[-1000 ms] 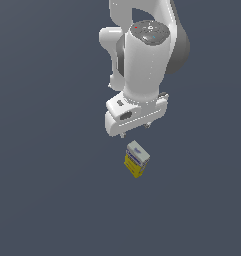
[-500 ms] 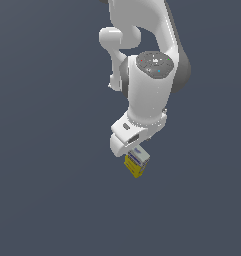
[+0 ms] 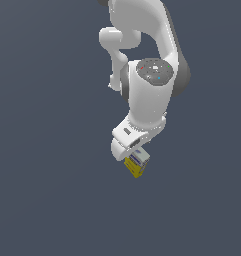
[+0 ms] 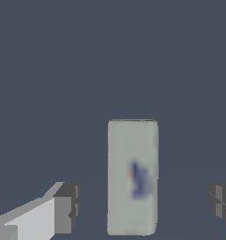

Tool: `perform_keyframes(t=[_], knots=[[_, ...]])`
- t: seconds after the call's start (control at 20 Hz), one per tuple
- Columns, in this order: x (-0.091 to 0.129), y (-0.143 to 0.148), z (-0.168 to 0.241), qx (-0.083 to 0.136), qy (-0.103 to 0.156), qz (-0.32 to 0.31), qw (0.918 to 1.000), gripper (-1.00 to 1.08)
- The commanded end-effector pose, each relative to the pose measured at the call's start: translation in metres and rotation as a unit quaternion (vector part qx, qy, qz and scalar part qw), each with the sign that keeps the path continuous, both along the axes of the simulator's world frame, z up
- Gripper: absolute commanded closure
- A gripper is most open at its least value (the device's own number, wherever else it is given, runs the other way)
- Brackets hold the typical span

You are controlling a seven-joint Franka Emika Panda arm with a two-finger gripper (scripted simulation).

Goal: Pick up the object and move it to a goal position.

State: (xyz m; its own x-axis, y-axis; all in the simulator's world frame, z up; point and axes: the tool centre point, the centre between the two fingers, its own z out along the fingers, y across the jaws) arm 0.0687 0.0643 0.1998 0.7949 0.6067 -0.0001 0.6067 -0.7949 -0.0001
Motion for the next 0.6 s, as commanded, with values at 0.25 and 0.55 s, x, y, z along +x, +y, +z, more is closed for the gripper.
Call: perform_keyframes(t=[0.25,0.55], knots=[[-0.001,0.0,-0.033,0.0,0.0,0.002,1.0,-0.92],[0.0,0.0,-0.048,0.0,0.0,0.002,1.0,-0.92]])
